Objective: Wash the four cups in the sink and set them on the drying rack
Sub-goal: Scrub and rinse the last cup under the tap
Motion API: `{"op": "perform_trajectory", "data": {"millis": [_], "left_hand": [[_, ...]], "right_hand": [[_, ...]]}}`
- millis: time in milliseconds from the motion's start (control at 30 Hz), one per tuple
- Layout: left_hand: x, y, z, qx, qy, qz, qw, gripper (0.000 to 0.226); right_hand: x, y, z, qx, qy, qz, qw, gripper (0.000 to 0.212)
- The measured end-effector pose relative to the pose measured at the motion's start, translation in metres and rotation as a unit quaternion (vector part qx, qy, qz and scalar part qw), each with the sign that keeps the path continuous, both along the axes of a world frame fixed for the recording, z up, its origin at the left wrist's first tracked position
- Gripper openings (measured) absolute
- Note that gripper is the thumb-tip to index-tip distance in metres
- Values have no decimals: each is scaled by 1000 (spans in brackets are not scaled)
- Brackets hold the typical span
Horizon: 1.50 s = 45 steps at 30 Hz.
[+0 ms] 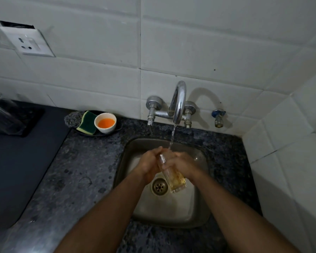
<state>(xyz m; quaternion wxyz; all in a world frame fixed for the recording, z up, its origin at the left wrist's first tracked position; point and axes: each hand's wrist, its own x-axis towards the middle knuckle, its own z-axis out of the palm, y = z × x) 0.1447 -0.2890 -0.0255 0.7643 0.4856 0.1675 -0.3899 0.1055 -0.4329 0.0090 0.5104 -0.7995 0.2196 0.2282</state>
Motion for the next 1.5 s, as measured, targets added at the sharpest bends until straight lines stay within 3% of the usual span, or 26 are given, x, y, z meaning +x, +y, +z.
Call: {"op": "perform_trajectory", "data": {"millis": [100,200,300,500,600,667,833,1000,1133,1233,1400,1500], "left_hand": [[-3,-1,-2,-6,-2,1,1000,48],[-2,-2,-5,-21,24,1,999,61],[1,-6,-3,5,31,11,999,50],[21,-12,-10,63,64,74,993,48],[29,-14,-8,64,113,94,987,49],[32,-16,-4,46,129,93,986,51],[28,-25,-2,30,100,62,993,38],[28,-23,2,47,109,96,988,35],[20,-27,-6,49,116,92,988,41],[17,-28,-6,60,115,107,986,41],[6,-21,-22,67,88,148,983,19],[13,-20,-33,77,111,172,976,28]], "right_hand": [[2,3,2,111,79,2,991,33],[4,3,3,204,108,-66,971,33],[7,8,1,228,146,-144,952,41],[13,21,1,304,82,-187,931,45],[7,28,-8,225,8,-125,966,37],[4,31,-12,115,-40,-102,987,48],[2,31,-18,8,-113,-119,986,33],[-8,28,-28,35,-148,-74,986,27],[-7,37,-30,58,-139,-223,963,33],[-6,46,-31,42,-123,-266,955,35],[-15,49,-33,18,-164,-197,966,24],[-19,34,-37,128,-124,-148,973,38]]}}
